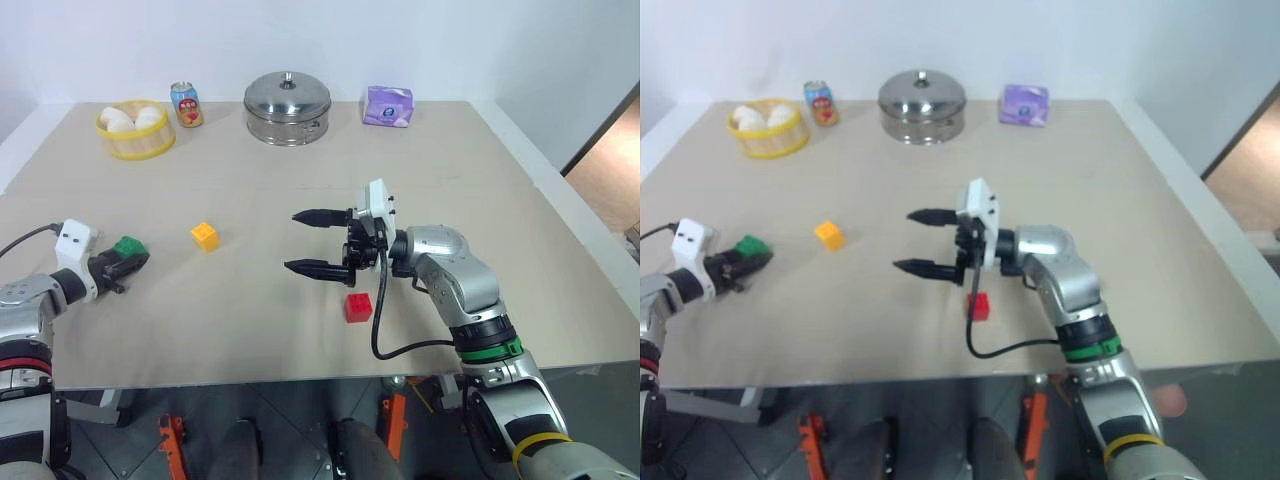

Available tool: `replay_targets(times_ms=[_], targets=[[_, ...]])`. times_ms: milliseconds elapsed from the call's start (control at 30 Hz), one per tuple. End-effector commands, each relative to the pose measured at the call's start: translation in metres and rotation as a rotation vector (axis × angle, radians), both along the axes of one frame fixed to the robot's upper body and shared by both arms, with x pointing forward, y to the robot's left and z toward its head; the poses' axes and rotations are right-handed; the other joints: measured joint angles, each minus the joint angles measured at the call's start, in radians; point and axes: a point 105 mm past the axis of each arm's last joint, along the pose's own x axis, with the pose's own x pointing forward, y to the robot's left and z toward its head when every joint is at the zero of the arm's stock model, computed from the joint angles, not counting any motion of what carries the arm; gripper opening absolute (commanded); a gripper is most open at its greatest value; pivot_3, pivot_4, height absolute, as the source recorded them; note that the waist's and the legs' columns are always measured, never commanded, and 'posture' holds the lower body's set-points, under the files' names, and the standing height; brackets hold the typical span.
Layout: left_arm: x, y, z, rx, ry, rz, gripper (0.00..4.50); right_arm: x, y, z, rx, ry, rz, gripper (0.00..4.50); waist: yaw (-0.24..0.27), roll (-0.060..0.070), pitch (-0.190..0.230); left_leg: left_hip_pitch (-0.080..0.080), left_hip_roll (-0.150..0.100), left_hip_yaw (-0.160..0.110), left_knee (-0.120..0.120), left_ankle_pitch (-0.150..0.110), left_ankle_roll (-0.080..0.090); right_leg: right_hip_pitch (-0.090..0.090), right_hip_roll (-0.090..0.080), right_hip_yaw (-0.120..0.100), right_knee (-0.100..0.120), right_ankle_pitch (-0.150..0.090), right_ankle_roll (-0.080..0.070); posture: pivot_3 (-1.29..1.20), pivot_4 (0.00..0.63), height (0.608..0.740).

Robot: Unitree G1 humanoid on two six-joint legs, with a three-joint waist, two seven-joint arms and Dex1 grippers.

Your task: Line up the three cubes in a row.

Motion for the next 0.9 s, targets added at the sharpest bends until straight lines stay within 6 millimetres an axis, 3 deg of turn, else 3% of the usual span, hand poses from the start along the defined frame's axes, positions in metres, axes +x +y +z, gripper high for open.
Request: replay_targets(times_ms=[33,200,367,533,633,900], targets=[[-0.007,-0.044,0.036,-0.032,-0.102,-0.237,1.34,-0.008,-0.017,0.015,0.006,-0.042,0.023,4.50,0.002,0.000,0.000,0.000,0.000,0.000,0.000,0.000,0.000,0.000,0.000,0.000,0.000,0.000,0.000,0.00,0.150,0.739],[-0.040,-0.130,0.040,-0.045,-0.080,-0.575,1.34,-0.020,-0.049,0.014,-0.081,0.011,0.038,4.50,0.007,0.000,0.000,-0.002,-0.001,0.001,0.000,0.000,-0.001,0.000,-0.001,0.002,0.000,-0.002,0.001,0.00,0.150,0.739],[-0.073,-0.191,0.013,0.029,-0.011,-0.818,1.34,-0.026,-0.073,0.006,-0.181,0.026,0.004,4.50,0.000,0.000,0.000,0.000,0.000,0.005,0.001,0.000,0.000,-0.001,0.000,0.006,0.000,-0.002,0.000,0.00,0.150,0.739],[-0.078,-0.222,-0.008,0.058,0.027,-0.910,1.34,-0.027,-0.082,0.004,-0.194,0.021,-0.051,4.50,-0.008,0.000,0.000,0.002,0.000,0.006,0.002,0.000,0.001,-0.001,0.001,0.009,0.000,0.000,-0.002,0.00,0.150,0.739],[-0.073,-0.238,-0.009,0.057,0.016,-0.933,1.34,-0.031,-0.082,0.003,-0.192,0.023,-0.060,4.50,-0.008,0.000,0.000,0.002,-0.001,0.006,0.004,0.001,0.001,-0.001,0.001,0.010,0.000,0.001,-0.001,0.00,0.150,0.739],[-0.062,-0.251,-0.007,0.074,-0.004,-0.960,1.34,-0.037,-0.083,0.001,-0.191,0.036,-0.089,4.50,-0.010,0.000,0.000,0.001,-0.001,0.007,0.005,0.001,0.001,-0.001,0.001,0.012,0.000,0.002,0.001,0.00,0.150,0.739]])
